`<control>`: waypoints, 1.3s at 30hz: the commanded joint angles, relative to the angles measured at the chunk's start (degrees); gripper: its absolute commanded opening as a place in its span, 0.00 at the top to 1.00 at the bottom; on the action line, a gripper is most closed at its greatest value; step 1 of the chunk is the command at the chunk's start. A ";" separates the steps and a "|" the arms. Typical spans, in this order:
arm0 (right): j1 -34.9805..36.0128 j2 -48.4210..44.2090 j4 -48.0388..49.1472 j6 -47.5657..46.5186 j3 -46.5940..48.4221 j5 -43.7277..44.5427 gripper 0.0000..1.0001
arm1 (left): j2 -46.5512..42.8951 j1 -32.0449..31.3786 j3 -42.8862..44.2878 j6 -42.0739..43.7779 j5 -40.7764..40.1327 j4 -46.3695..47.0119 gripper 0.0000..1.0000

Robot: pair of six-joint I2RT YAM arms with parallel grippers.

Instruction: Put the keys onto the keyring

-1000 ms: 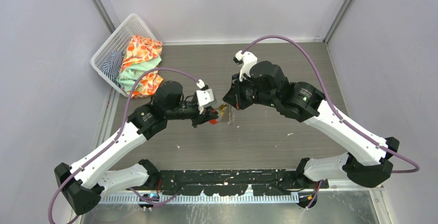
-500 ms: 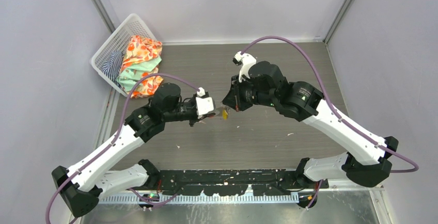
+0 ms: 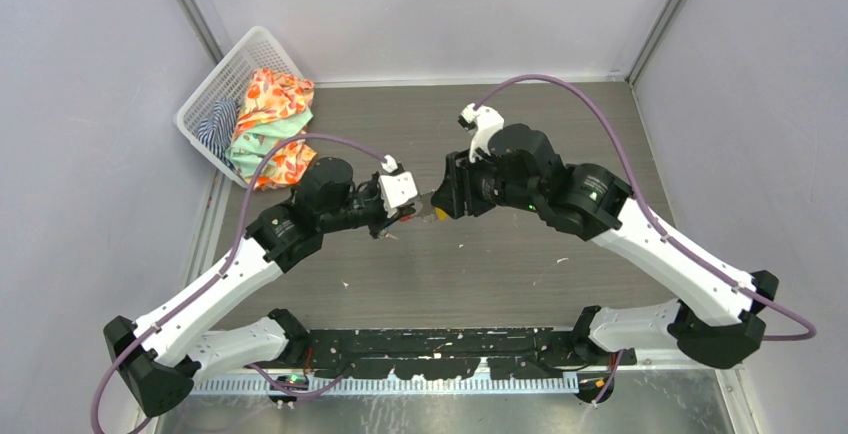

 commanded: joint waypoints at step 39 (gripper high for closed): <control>-0.32 -14.44 12.71 -12.88 -14.37 0.81 0.43 | 0.14 0.88 6.54 -15.04 6.95 1.42 1.00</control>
